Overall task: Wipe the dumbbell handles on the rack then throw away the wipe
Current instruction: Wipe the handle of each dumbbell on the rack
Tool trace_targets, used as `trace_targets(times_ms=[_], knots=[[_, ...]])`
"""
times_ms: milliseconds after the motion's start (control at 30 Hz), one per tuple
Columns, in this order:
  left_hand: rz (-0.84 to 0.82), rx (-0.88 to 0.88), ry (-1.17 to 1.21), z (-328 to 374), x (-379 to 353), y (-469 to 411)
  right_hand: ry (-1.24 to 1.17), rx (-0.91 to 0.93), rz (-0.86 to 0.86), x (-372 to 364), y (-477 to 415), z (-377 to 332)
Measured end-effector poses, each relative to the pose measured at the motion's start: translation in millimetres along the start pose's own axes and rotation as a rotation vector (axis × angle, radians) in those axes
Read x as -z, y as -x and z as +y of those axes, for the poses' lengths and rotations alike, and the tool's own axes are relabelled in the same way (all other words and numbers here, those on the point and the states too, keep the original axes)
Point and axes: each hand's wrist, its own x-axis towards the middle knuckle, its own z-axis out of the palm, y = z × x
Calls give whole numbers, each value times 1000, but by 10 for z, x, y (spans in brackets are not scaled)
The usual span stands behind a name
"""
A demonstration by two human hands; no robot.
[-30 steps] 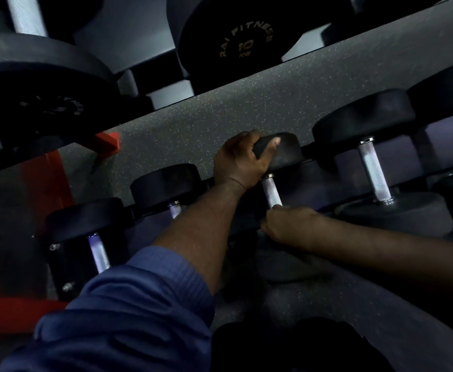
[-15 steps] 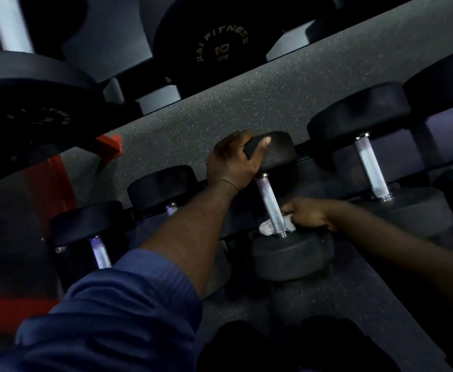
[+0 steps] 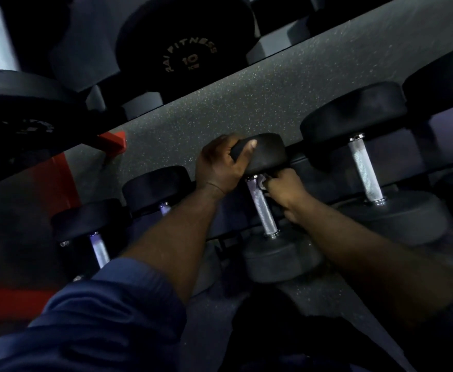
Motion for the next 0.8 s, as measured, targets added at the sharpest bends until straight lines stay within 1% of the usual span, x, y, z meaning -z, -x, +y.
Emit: trace_targets(times_ms=[33, 100, 233, 300, 333, 433, 467, 500, 600, 633, 800], knots=[[4, -4, 1, 2, 9, -1, -57, -16, -19, -81, 17, -20], [-3, 0, -3, -26, 0, -1, -76, -25, -47, -109, 140, -88], [-27, 15, -7, -32, -11, 4, -176, -121, -168, -57, 117, -138], [-40, 19, -17, -35, -3, -15, -217, -152, -192, -94, 113, -209], [-48, 17, -19, -38, 7, -17, -240, -156, -172, -124, 114, -221], [-84, 14, -20, -40, 22, -28, -213, -71, -29, -99, 197, -170], [-87, 14, -28, -40, 38, -29, -228, -76, -11, -43, 252, -150], [-93, 7, -34, -32, 55, -29, -264, -89, -24, 34, 308, -136], [-161, -16, -78, 30, 102, -68, -370, -72, -199, 346, 477, -163], [-188, -19, -102, 51, 120, -92, -386, -57, -222, 434, 507, -198], [-293, -104, -208, 233, 186, -190, -469, -25, -223, 712, 674, -247]])
